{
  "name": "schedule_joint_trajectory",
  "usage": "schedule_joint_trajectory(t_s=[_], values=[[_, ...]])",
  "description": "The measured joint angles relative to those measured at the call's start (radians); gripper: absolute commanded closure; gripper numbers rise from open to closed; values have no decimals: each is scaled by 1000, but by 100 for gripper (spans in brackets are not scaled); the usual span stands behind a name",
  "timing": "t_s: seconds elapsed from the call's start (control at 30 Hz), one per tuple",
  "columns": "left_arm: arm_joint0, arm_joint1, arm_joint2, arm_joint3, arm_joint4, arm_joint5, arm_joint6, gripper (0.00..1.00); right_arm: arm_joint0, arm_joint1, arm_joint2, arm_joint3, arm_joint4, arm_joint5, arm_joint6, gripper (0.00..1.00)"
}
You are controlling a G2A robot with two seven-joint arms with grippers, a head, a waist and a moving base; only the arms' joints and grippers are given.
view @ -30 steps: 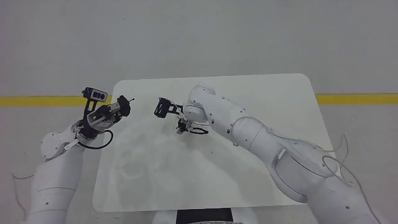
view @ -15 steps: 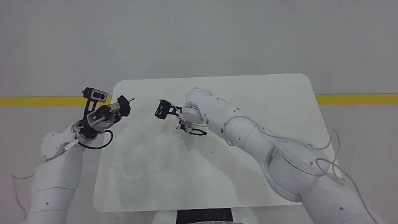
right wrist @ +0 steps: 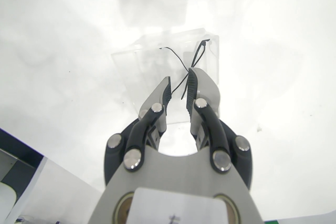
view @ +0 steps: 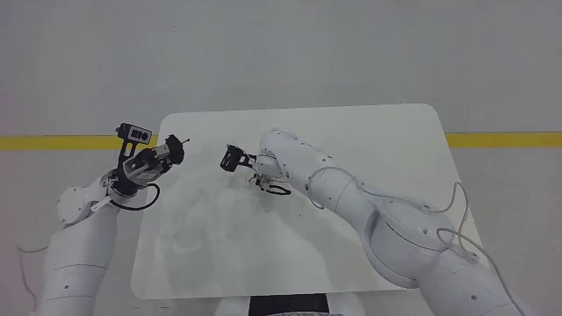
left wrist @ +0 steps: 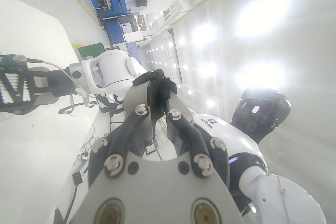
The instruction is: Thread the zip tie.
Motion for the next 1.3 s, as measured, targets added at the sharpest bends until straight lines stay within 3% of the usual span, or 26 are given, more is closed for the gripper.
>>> schedule_joint_trajectory(t_s=[0.27,0.47,0.77,1.3], values=[[0,0,0,0,0,0,0,100,1,-39,-11,64,-22,0,-23,87],[0,0,0,0,0,0,0,100,3,-66,-13,111,-40,0,-40,93],[0,0,0,0,0,0,0,100,3,-103,-14,175,-58,0,-53,94],[0,0,0,0,0,0,0,100,4,-140,-21,238,-61,0,-68,85]])
